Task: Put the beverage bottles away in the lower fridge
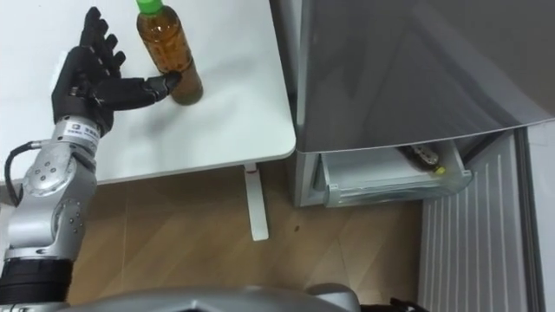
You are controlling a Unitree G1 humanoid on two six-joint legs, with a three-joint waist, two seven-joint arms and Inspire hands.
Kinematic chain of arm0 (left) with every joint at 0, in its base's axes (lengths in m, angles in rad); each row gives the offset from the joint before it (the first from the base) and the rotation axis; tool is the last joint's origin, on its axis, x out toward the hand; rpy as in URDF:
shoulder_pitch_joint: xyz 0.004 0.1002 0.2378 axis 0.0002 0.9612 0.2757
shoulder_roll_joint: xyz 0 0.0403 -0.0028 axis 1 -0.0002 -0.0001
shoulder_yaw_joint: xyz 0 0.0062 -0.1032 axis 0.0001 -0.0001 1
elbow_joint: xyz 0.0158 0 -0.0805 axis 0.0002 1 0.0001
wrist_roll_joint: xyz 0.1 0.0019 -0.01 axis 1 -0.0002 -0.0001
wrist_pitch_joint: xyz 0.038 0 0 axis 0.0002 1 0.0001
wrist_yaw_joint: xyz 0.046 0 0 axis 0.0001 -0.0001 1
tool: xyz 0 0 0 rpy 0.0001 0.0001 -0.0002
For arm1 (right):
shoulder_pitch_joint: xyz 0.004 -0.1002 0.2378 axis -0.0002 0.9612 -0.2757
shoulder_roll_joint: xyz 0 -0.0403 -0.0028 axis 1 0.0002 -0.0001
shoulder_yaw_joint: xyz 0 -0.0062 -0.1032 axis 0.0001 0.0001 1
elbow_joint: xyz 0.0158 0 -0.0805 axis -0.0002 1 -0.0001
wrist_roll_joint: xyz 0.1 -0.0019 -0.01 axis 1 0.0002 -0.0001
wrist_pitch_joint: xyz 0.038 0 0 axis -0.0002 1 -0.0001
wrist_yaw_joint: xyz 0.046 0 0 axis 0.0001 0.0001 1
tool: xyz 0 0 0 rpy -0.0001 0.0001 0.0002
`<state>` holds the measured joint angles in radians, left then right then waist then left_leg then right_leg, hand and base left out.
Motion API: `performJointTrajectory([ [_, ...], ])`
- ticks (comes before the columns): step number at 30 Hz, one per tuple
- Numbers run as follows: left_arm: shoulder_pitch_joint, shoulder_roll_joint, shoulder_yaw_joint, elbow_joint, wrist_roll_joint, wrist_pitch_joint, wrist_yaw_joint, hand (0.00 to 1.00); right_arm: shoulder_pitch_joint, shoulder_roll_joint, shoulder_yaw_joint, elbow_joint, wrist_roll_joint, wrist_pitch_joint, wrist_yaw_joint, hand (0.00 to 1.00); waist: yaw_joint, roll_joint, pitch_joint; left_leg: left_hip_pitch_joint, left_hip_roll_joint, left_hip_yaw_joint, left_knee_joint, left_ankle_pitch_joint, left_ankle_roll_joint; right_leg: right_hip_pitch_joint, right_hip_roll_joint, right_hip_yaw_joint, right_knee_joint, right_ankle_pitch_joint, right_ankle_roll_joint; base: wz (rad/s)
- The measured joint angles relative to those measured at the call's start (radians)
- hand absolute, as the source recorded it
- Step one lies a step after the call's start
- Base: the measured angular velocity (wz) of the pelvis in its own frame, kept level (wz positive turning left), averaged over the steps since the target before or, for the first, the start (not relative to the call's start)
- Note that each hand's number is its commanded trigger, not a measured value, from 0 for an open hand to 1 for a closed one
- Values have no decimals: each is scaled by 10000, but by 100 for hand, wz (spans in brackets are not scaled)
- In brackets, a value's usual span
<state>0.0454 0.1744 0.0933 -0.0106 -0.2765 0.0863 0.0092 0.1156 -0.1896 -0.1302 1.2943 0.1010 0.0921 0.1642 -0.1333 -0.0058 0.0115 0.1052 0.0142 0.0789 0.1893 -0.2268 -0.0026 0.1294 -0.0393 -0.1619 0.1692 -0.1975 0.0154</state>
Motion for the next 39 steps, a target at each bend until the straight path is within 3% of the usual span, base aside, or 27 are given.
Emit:
performJointTrajectory([
  [10,-36,0,-4,264,-58,-1,-219,0,20,-3,-5,50,-1420,311,42,0,-250,20,3,94,58,78,-24,-2,1,28,61,195,52,12,-19,-4],
  [17,-1204,1,19,1594,-85,7,-240,0,32,-16,-4,126,-1850,628,339,0,-260,19,4,0,46,85,-22,-3,1,-176,60,239,163,5,-15,-4],
  [25,-1422,1,13,1614,-137,170,-194,0,117,-15,2,139,-2291,842,370,0,-307,6,-27,-44,46,87,26,0,1,-289,63,358,178,5,-17,-2],
  [32,-1993,4,3,2080,-468,256,56,0,254,-1,12,-79,-2280,961,353,0,-295,59,-18,-52,52,113,77,0,1,-272,74,395,187,11,-27,-1],
  [39,-1997,3,13,2096,-467,363,96,0,426,-1,4,-192,-2280,1060,357,0,-304,75,-16,107,61,251,-40,-1,1,-185,99,515,167,11,-28,-6],
])
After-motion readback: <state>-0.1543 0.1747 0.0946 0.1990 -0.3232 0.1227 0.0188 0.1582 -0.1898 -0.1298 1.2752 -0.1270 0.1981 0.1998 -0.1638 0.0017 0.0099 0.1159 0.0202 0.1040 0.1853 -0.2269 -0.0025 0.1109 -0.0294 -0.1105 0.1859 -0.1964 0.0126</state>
